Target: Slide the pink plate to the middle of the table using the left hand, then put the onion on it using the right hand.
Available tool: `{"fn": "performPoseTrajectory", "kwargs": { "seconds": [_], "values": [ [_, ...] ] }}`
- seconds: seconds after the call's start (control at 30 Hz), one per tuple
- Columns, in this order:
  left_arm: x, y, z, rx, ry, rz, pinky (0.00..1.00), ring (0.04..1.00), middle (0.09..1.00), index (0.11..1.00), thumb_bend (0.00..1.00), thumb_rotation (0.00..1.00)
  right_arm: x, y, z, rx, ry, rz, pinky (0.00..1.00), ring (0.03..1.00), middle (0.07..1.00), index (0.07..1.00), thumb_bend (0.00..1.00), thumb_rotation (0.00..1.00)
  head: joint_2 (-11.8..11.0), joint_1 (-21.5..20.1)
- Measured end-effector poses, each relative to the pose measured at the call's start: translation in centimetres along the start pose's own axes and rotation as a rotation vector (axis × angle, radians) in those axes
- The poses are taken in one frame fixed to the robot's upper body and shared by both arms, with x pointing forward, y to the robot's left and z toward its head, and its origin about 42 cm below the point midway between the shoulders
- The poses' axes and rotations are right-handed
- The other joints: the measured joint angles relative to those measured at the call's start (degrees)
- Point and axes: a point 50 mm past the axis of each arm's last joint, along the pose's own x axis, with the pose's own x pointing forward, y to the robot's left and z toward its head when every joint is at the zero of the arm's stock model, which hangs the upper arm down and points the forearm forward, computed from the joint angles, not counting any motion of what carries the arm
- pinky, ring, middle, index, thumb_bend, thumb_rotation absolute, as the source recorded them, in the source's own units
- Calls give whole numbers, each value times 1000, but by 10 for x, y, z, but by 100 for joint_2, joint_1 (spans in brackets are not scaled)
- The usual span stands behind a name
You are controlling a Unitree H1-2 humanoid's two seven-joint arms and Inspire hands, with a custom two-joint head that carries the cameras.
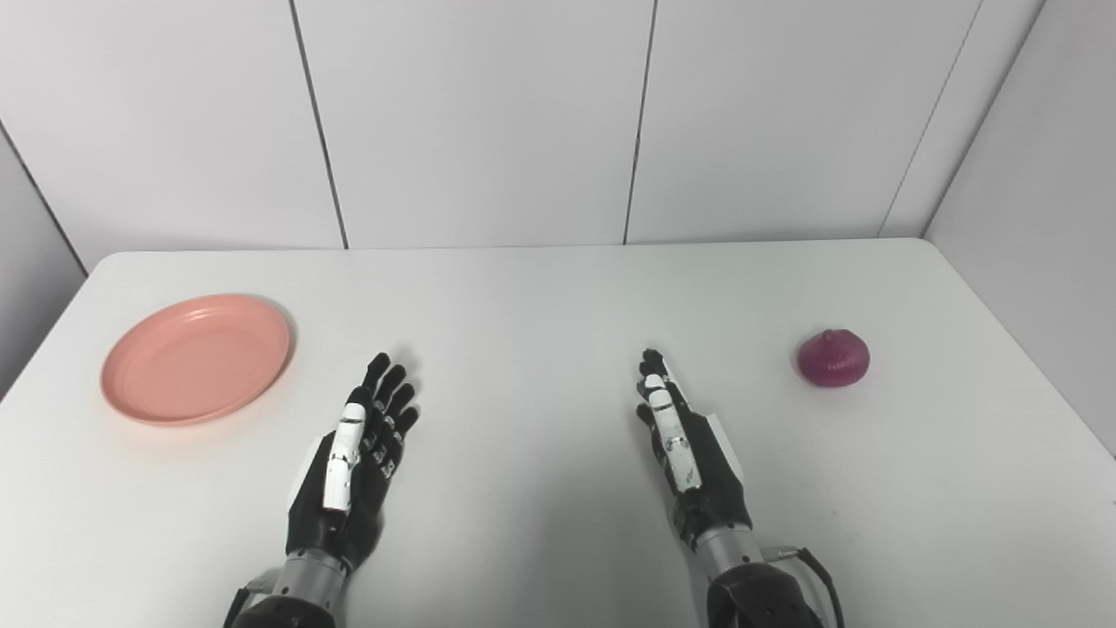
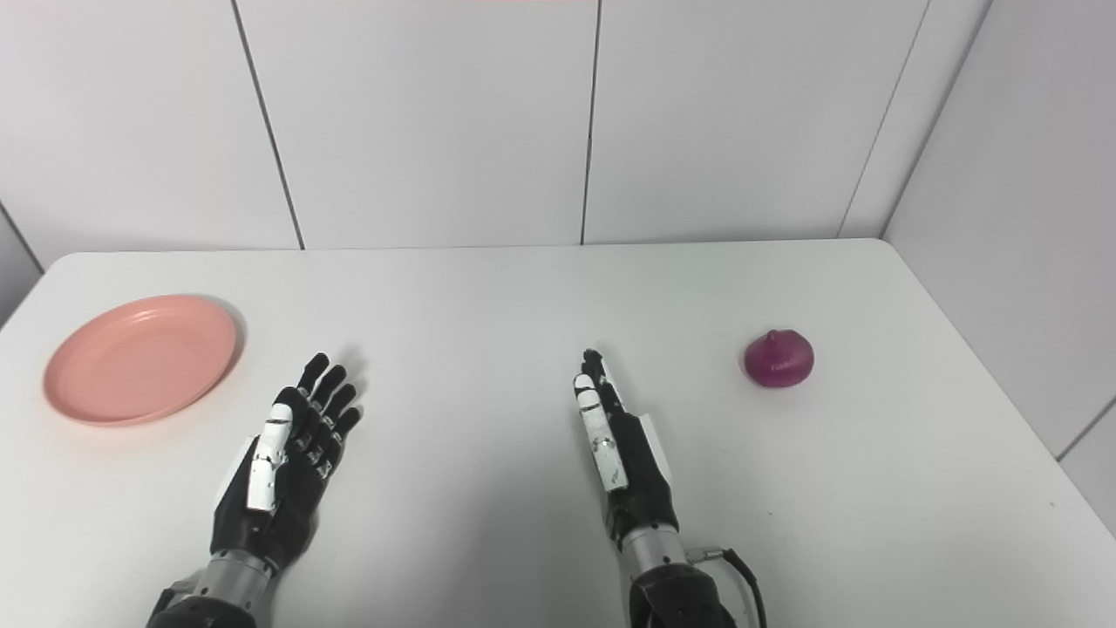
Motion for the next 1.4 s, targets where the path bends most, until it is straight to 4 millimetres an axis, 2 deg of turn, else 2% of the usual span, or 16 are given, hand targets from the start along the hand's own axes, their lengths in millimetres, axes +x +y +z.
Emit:
{"fn": "performPoseTrajectory", "kwargs": {
  "seconds": [1.4],
  "values": [
    [0, -1, 0, 1, 2, 4, 1000, 993, 1000, 989, 433, 1000, 0, 0, 0, 0, 0, 1, 1000, 990, 987, 980, 221, 1000, 9, 44]
  ]
}}
